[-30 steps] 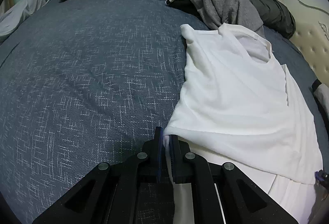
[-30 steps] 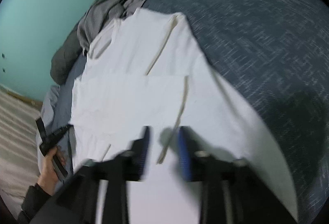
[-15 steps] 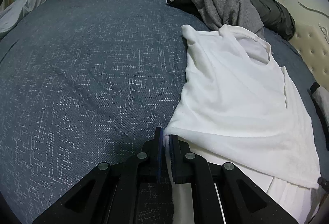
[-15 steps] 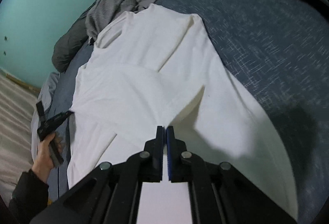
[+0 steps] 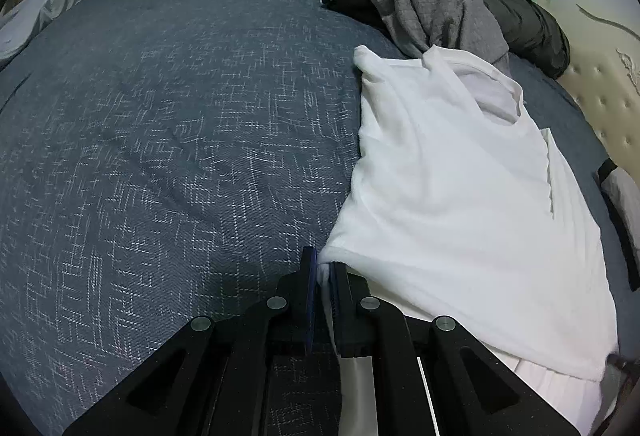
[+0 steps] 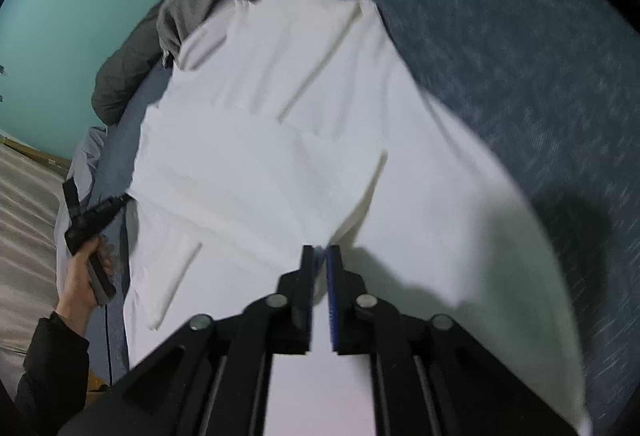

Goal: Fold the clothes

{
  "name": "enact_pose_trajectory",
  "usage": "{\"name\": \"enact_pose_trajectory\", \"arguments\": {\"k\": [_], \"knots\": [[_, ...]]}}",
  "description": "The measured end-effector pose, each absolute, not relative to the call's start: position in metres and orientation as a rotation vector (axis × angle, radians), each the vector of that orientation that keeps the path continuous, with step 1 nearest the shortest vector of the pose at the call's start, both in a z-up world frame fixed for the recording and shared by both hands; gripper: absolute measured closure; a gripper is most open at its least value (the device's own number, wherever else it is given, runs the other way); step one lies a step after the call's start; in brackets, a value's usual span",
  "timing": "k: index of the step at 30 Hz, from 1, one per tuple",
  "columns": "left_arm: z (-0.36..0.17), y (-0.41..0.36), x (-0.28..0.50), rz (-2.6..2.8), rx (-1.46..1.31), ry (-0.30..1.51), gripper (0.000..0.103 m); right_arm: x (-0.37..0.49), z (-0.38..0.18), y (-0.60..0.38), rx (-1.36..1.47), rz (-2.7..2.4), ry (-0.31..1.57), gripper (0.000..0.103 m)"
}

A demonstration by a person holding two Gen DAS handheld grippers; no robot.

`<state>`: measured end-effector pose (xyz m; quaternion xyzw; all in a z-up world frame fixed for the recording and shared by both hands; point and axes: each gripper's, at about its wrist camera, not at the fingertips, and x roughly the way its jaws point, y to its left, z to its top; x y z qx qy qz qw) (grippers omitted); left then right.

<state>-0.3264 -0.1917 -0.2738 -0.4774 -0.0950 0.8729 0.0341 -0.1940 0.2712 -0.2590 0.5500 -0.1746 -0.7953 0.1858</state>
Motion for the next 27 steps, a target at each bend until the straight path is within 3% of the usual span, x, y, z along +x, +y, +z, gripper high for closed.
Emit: {"name": "enact_pose_trajectory", "arguments": {"k": [2, 10, 12, 14, 27], "knots": [[-0.274, -0.192, -0.326, 2.683, -1.468, -0.294, 0.096, -0.204, -0.256, 0.274, 1.534, -2.260, -0.490, 0.074], [-0.274, -0.191, -0.325, 2.680, -1.471, -0.293, 0.096, -0.243, -0.277, 0.275, 1.591, -2.301, -0.489, 0.074], [-0.275, -0.191, -0.325, 2.679, -1.470, -0.292, 0.096, -0.244, -0.278, 0.272, 1.602, -2.312, -0.451, 0.092], [-0.274, -0.190, -0.324, 2.684, -1.472, -0.299, 0.096, -0.243, -0.277, 0.268, 1.601, -2.323, -0.410, 0.100], [-0.277, -0.195, -0.323, 2.671, -1.469, -0.367, 0.096, -0.232, -0.276, 0.282, 1.574, -2.400, -0.414, 0.102]]}}
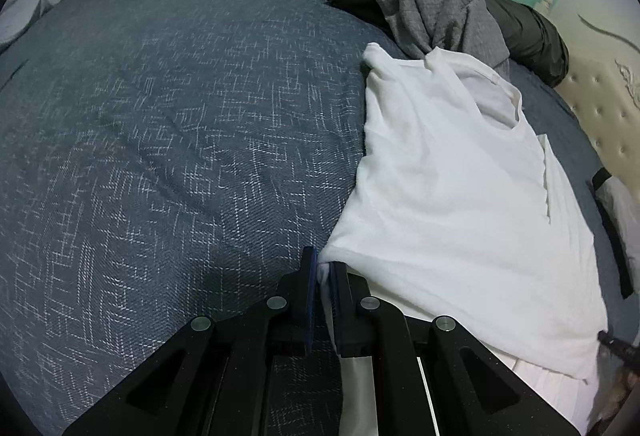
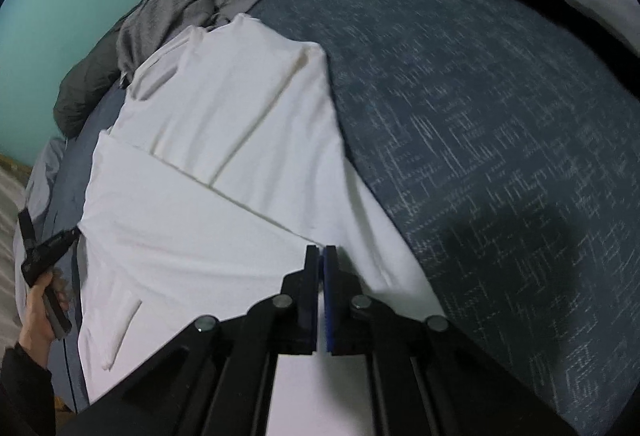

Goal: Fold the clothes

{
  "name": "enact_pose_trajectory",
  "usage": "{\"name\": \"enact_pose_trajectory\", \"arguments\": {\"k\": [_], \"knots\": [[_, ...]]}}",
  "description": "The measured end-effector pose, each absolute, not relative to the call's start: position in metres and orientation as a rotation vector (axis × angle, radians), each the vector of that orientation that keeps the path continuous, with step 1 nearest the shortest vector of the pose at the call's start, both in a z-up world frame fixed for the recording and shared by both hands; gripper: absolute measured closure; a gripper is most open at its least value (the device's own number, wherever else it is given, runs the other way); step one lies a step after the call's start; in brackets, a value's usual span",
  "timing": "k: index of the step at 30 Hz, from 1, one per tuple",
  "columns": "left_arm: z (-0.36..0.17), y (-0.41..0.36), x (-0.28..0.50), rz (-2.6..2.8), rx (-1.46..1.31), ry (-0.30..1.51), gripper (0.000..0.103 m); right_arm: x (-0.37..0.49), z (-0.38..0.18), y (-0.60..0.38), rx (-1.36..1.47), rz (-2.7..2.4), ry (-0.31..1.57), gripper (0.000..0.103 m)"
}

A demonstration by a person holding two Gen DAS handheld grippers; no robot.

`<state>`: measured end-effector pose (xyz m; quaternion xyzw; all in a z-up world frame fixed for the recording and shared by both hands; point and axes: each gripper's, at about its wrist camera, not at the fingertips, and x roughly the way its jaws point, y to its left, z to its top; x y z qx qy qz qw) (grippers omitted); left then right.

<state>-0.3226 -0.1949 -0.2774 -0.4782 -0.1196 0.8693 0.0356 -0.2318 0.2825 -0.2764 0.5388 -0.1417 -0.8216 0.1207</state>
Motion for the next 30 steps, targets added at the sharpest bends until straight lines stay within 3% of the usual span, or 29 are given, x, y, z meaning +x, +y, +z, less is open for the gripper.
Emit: {"name": "enact_pose_trajectory", "arguments": {"k": [5, 7, 10, 14, 30], "knots": [[-0.275, -0.199, -0.320, 2.655, -1.436, -0.440, 0.094, -0.235, -0.278, 0.284, 1.582, -2.365, -0.453, 0.101], [-0.273, -0.207, -0.315, 2.651, -1.407, -0.510, 0.083, -0.237, -0.274, 0.285, 1.583, -2.365, -0.439, 0.101], [-0.267, -0.223, -0.303, 2.648, -1.354, -0.654, 0.076, -0.237, -0.262, 0.287, 1.550, -2.385, -0.382, 0.101], [-0.265, -0.237, -0.291, 2.663, -1.306, -0.787, 0.073, -0.239, -0.247, 0.285, 1.494, -2.402, -0.309, 0.101], [-0.288, -0.217, -0.314, 2.615, -1.260, -0.753, 0.070, -0.284, -0.219, 0.193, 1.379, -2.301, -0.125, 0.100]]}}
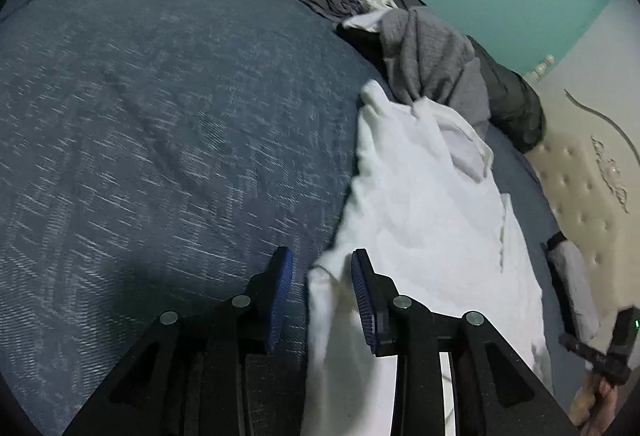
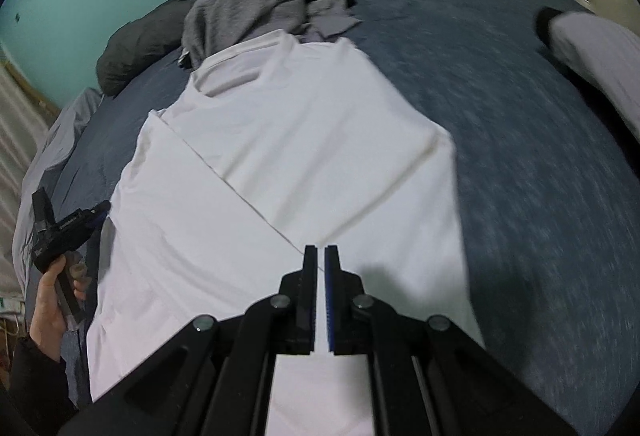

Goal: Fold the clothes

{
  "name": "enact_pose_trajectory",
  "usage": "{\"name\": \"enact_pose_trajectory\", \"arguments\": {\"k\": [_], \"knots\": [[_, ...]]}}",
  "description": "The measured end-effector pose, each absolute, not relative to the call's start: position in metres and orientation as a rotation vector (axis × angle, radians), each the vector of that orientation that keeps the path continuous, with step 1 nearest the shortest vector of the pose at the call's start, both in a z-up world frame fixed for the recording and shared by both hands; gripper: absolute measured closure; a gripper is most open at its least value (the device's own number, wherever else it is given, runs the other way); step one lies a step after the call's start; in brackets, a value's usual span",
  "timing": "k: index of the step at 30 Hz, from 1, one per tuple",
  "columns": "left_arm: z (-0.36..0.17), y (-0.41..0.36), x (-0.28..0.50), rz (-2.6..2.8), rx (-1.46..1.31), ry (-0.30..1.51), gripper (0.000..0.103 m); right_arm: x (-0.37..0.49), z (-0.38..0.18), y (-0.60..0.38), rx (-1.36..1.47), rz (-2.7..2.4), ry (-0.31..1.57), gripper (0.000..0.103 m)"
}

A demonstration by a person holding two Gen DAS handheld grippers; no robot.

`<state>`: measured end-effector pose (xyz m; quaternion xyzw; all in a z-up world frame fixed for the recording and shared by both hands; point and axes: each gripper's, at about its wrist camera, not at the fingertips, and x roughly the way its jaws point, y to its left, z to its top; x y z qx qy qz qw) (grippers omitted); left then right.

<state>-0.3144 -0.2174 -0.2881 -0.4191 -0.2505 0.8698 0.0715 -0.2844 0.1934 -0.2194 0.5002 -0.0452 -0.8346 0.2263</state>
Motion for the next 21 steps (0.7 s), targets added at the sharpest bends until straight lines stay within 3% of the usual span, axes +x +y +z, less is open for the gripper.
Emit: {"name": "enact_pose_trajectory", "arguments": {"k": [2, 3, 11, 13, 15, 17, 21], "knots": [[-0.291, -0.218, -0.314, 2.589, -1.247, -0.757, 0.081, -0.292, -0.220, 0.176, 1.370, -2.274, -0.106, 0.100], [-0.292, -0.219, -0.314, 2.580, -1.244, -0.762, 0.092, -0.296, -0.220, 0.165, 1.363, -2.260, -0.088, 0.100], [-0.288, -0.223, -0.308, 2.582, -1.203, -0.809, 0.094, -0.339, -0.203, 0.056, 1.273, -2.124, 0.040, 0.100], [-0.288, -0.224, -0.307, 2.581, -1.198, -0.821, 0.094, -0.355, -0.198, 0.016, 1.263, -2.072, 0.071, 0.096], [-0.290, -0.226, -0.306, 2.577, -1.196, -0.840, 0.095, -0.372, -0.196, -0.021, 1.261, -2.021, 0.084, 0.079], [-0.294, -0.225, -0.306, 2.577, -1.204, -0.851, 0.095, -0.389, -0.193, -0.055, 1.259, -1.980, 0.076, 0.071], [-0.296, -0.225, -0.306, 2.578, -1.207, -0.852, 0.095, -0.416, -0.193, -0.114, 1.253, -1.941, 0.095, 0.070]]}}
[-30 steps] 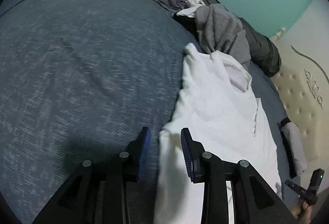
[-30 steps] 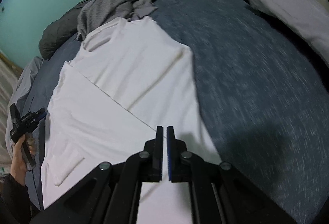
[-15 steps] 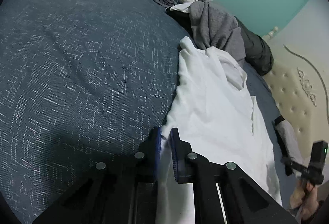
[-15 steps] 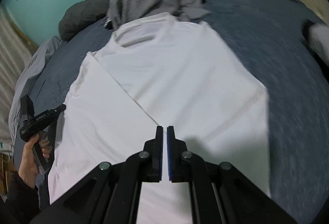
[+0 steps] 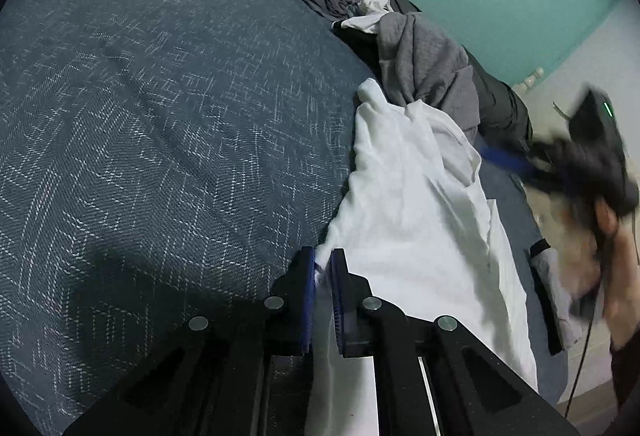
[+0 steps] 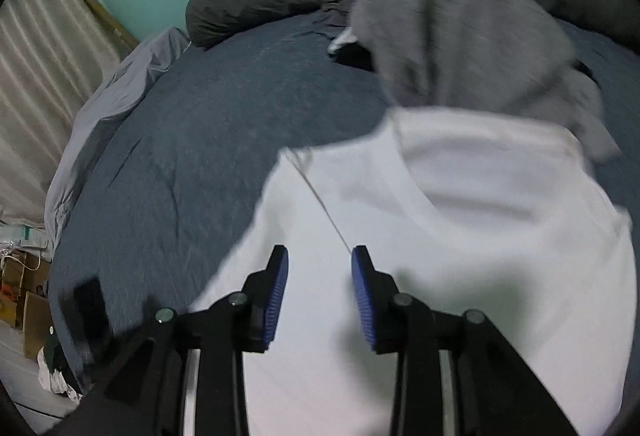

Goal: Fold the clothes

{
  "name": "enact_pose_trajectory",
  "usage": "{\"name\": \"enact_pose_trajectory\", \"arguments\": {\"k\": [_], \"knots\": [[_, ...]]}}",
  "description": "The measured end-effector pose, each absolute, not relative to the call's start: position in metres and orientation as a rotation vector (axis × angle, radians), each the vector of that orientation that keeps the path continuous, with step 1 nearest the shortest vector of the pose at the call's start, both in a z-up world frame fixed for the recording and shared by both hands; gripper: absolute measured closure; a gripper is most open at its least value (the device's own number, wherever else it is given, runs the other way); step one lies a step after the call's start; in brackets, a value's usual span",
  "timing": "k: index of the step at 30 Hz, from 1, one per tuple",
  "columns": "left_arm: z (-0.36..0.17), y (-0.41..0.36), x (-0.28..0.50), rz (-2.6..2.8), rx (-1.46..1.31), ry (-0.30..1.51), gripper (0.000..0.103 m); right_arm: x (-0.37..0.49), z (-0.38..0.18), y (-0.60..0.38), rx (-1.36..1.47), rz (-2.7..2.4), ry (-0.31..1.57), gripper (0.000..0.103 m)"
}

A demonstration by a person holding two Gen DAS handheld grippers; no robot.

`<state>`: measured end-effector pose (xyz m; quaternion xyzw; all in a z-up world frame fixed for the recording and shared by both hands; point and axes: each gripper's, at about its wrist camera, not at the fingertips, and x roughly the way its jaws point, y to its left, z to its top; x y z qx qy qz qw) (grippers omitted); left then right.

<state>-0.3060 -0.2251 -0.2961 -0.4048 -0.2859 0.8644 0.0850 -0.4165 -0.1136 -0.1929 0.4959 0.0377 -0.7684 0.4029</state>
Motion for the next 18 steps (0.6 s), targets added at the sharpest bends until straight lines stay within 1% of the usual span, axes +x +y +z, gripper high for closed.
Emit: {"name": "enact_pose_trajectory", "arguments": {"k": [6, 14, 16, 17, 18], "knots": [[-0.295, -0.224, -0.306, 2.582, -1.210, -0.841, 0.094, -0.448, -0.207, -0.179, 1.320, -1.903, 0.136, 0.070], [-0.296, -0.227, -0.307, 2.577, -1.213, -0.848, 0.094, -0.464, -0.227, -0.224, 1.361, -1.898, 0.254, 0.070], [-0.296, -0.227, -0.308, 2.575, -1.213, -0.852, 0.094, -0.464, -0.232, -0.230, 1.371, -1.890, 0.276, 0.076], [-0.296, -0.228, -0.308, 2.575, -1.213, -0.855, 0.094, -0.463, -0.234, -0.232, 1.371, -1.886, 0.283, 0.084], [-0.296, -0.228, -0.308, 2.574, -1.213, -0.855, 0.094, -0.463, -0.236, -0.233, 1.368, -1.884, 0.290, 0.089]]}}
